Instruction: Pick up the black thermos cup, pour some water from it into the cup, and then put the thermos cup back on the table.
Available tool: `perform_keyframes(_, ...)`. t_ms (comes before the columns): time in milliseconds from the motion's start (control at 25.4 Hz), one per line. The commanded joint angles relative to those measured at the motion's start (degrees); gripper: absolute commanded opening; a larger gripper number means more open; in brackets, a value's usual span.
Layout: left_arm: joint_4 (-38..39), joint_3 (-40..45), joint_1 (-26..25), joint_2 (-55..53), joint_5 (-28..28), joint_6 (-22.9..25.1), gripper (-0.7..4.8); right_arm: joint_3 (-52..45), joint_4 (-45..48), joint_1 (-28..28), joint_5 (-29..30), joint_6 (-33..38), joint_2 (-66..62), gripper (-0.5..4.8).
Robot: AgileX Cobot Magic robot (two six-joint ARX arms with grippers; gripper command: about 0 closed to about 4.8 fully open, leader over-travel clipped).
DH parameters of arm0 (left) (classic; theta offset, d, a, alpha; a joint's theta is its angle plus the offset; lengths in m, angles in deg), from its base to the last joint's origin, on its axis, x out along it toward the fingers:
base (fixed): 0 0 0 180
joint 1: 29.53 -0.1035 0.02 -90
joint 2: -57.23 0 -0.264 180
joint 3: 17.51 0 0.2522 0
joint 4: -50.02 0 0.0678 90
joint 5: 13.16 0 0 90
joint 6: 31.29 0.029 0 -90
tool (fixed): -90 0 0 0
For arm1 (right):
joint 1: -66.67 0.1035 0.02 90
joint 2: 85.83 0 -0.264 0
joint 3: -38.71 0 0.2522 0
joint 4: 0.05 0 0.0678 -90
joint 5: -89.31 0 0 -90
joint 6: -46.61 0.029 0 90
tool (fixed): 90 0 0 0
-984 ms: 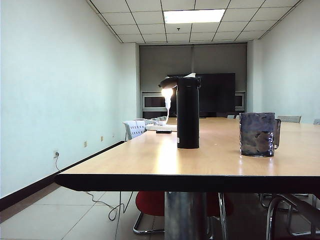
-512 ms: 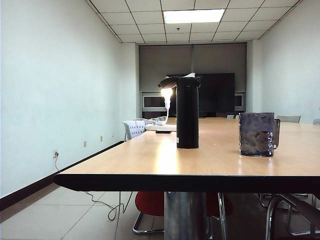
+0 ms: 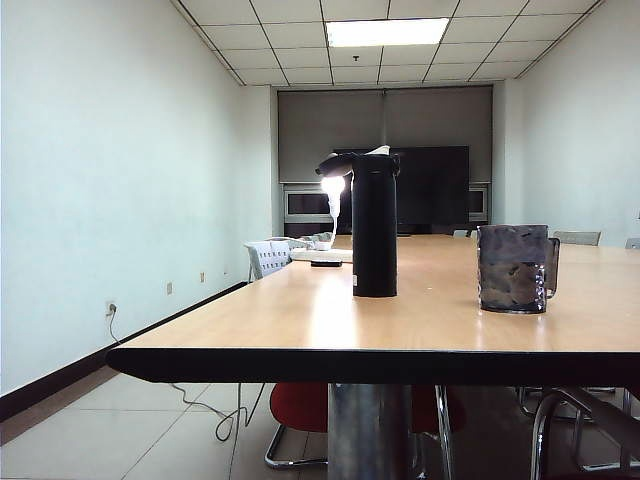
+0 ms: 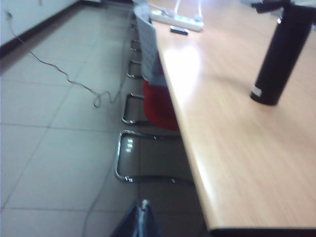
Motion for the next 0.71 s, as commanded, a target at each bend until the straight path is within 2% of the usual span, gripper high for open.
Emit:
perform_keyframes(39, 1.2, 0.0, -3.5, 0.9, -0.3, 2.2, -0.06, 0.2, 0.6, 0.0, 0.0, -0.1, 0.0, -0.01)
perform_keyframes(197, 1.1, 0.0, -9.0, 0.9, -2.1, 5.0, -0.06, 0.2, 0.6, 0.0, 0.0, -0.1, 0.2, -0.01)
perform_keyframes(433, 1.0, 0.0, -17.2, 0.9, -7.7, 5.3, -0.05, 0.2, 0.6, 0.0, 0.0, -0.1, 0.6, -0.01)
perform_keyframes(709, 1.5, 0.0, -18.3, 0.9, -4.5, 5.4, -0.05, 0.2, 0.6, 0.0, 0.0, -0.1, 0.7, -0.01)
